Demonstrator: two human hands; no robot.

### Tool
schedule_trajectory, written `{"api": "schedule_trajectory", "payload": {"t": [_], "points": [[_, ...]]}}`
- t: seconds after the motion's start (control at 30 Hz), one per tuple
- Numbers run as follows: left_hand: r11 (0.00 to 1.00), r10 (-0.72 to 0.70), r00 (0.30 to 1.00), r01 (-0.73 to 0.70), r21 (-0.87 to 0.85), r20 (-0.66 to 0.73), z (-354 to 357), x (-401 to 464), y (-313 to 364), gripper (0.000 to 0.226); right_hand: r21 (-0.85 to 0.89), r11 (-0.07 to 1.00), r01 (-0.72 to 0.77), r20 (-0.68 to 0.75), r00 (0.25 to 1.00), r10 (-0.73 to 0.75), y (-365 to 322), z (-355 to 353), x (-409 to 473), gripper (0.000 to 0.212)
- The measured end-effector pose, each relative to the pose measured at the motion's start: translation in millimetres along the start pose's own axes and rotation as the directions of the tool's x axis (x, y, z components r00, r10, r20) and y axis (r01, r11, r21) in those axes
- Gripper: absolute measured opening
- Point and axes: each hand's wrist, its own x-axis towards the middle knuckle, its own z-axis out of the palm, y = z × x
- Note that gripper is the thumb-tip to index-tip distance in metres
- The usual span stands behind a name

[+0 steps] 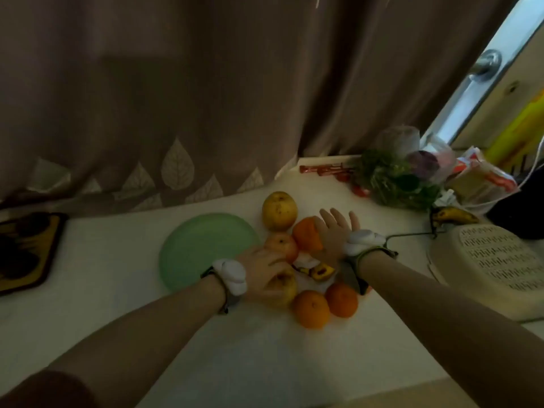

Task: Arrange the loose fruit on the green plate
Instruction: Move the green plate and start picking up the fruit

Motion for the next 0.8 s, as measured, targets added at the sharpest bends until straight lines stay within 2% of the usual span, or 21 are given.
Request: {"api": "schedule_trajectory", "payload": {"t": [0.03,0.1,0.2,0.37,0.5,0.6,0.67,0.73,0.8], "points": [[1.0,-0.003,1.0,0.002,0.03,0.015,5,4,3,0.054,-0.038,0.999,0.016,0.013,1.0,-0.015,2,1,1,0.078],[0.997,-0.001,0.999,0.005,0.082,-0.048,15,10,7,0.056,-0.075,0.996,0.053,0.047,0.998,-0.049,5,4,4,0.078],[0.999,-0.007,1.0,0.006,0.041,0.028,23,18,8,0.064,-0.073,0.992,0.106,0.068,0.993,-0.101,9,9,14,0.08],[0.99,-0.104,0.982,0.117,-0.077,0.158,17,23,8,0.078,-0.015,0.987,0.162,0.087,0.983,-0.16,12,11,38,0.082],[0.982,-0.166,0.95,0.182,-0.039,0.265,17,25,8,0.085,-0.004,0.98,0.199,0.099,0.975,-0.197,5,18,51,0.077],[0.982,-0.15,0.963,0.172,-0.08,0.224,18,26,8,0.081,0.0,0.97,0.245,0.078,0.967,-0.244,0,16,52,0.073],[0.979,-0.158,0.975,0.175,-0.104,0.157,14,18,6,0.083,0.04,0.951,0.305,0.003,0.952,-0.305,-6,16,50,0.067],[0.961,-0.228,0.972,0.233,-0.148,0.051,9,7,3,0.087,0.066,0.926,0.371,-0.072,0.928,-0.367,-12,17,48,0.062],[0.912,-0.361,0.931,0.339,-0.232,-0.059,6,-11,-4,0.089,0.079,0.904,0.42,-0.059,0.907,-0.416,-20,20,48,0.06]]}}
